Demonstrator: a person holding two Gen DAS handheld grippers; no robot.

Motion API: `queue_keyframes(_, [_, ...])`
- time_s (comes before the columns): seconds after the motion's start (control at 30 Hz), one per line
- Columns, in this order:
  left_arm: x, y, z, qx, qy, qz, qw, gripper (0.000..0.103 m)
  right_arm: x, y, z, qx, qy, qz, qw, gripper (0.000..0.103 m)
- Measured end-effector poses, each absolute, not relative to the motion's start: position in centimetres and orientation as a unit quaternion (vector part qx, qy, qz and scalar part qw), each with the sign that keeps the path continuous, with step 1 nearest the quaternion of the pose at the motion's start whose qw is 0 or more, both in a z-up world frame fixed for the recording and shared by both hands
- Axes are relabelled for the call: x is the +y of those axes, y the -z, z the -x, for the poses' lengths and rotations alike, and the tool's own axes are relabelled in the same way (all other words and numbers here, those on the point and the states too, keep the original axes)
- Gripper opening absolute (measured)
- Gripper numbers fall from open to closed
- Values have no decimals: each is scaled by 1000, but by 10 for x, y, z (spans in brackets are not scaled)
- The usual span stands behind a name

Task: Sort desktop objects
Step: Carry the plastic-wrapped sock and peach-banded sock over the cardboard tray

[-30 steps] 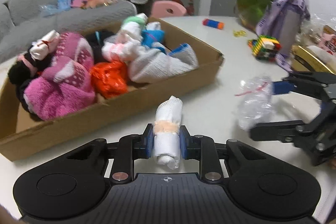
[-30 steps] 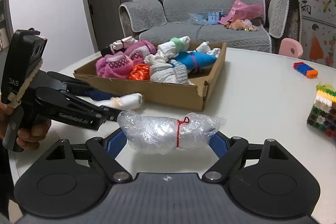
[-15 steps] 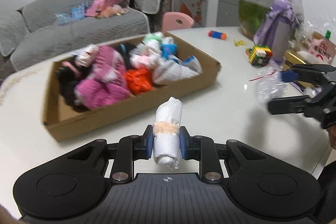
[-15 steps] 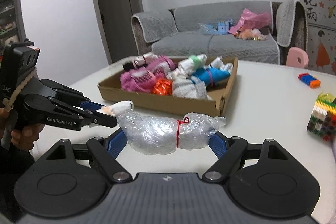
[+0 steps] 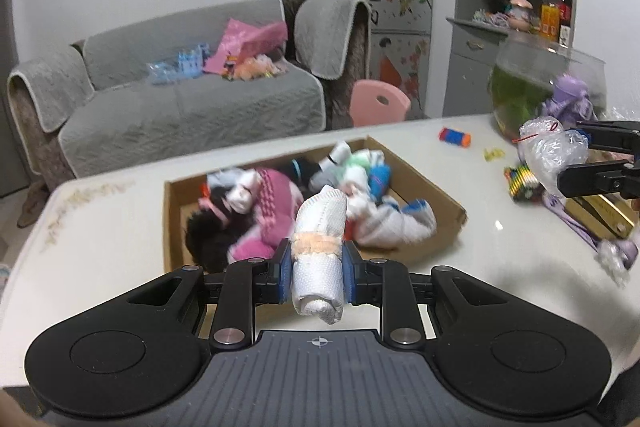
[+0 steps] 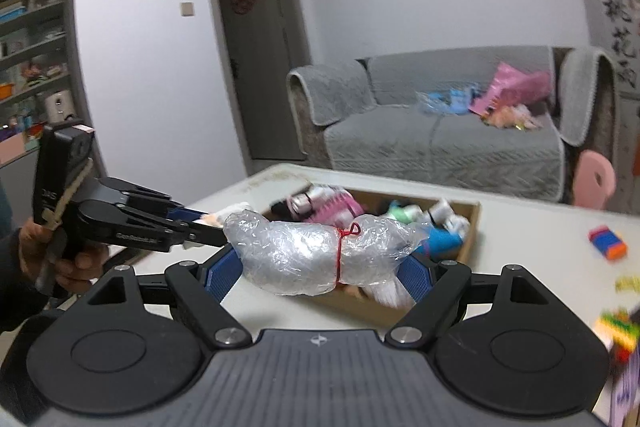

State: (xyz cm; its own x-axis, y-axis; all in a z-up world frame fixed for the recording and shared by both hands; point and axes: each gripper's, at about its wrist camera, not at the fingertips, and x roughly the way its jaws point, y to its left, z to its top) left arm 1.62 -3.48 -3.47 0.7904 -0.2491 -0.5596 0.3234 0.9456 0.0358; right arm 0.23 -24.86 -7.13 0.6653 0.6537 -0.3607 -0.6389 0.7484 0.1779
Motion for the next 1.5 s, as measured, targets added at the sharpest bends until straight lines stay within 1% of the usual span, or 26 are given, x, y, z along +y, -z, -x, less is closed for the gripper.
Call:
queue_keyframes(0.3, [-30, 20, -39, 273, 144, -58, 949, 31, -225, 59, -34, 199, -370, 5, 907, 79])
queue_keyframes(0.6, [-17, 18, -75, 280, 124, -68, 949, 31, -219, 54, -59, 200, -352, 15, 914, 79])
queue_keyframes(0.87, [-8, 26, -122, 305, 107, -67, 944, 31, -210, 67, -97, 228, -324, 25, 918, 79])
queue_keyframes(1.07, [-16, 36, -148, 316, 111, -81, 939, 31, -208, 84, -117, 252, -321, 30, 913, 79])
queue_keyframes(1.27, [-36, 40, -174, 322, 123, -91, 934, 31, -211, 98, -116, 268, -315, 35, 910, 79])
queue_keyframes(1.5, [-54, 49, -182, 320, 133, -89, 934, 31, -216, 102, -121, 277, -311, 34, 909, 79])
